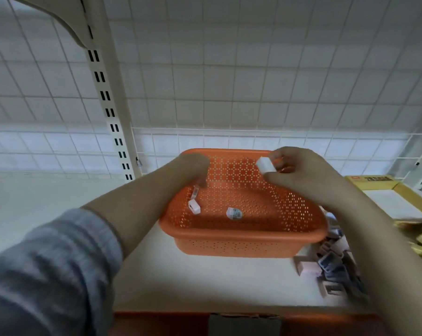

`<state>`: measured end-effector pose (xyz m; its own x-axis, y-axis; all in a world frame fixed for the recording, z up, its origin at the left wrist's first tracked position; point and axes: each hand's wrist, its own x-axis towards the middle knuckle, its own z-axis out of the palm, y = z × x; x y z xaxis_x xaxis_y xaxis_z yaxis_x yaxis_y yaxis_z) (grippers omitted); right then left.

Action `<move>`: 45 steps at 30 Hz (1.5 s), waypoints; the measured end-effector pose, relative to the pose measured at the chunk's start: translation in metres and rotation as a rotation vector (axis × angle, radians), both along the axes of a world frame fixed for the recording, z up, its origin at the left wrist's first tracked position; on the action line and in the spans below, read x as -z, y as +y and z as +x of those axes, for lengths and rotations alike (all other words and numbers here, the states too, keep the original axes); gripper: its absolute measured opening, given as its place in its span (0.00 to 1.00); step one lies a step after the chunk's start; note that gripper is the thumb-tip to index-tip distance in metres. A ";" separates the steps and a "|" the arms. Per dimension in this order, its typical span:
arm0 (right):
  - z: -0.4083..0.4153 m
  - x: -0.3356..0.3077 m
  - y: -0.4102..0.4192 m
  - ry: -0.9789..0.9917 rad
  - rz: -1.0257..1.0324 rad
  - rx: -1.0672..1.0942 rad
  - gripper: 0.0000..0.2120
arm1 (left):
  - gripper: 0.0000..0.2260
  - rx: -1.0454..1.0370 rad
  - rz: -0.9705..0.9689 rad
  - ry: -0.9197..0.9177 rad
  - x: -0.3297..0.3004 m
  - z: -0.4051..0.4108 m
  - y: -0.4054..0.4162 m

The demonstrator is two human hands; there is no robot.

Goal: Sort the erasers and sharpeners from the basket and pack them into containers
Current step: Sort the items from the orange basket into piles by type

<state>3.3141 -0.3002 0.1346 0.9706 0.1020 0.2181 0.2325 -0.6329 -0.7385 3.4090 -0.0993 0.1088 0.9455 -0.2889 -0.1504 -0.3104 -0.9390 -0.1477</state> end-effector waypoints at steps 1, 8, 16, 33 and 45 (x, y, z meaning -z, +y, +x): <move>-0.013 0.002 -0.004 -0.003 0.095 0.026 0.07 | 0.17 -0.021 0.056 0.013 0.005 0.004 -0.003; -0.055 0.023 -0.015 -0.077 0.293 0.215 0.09 | 0.20 -0.089 0.150 0.125 0.021 0.012 -0.010; -0.075 0.026 -0.041 -0.192 0.455 0.331 0.11 | 0.10 0.048 -0.213 -0.125 -0.025 -0.019 -0.035; -0.096 0.067 -0.203 -0.029 -0.112 0.181 0.14 | 0.13 -0.106 -0.838 -0.250 -0.004 -0.190 -0.192; -0.116 0.096 -0.252 -0.259 0.114 0.355 0.08 | 0.10 -0.162 -1.151 -0.305 0.012 -0.203 -0.229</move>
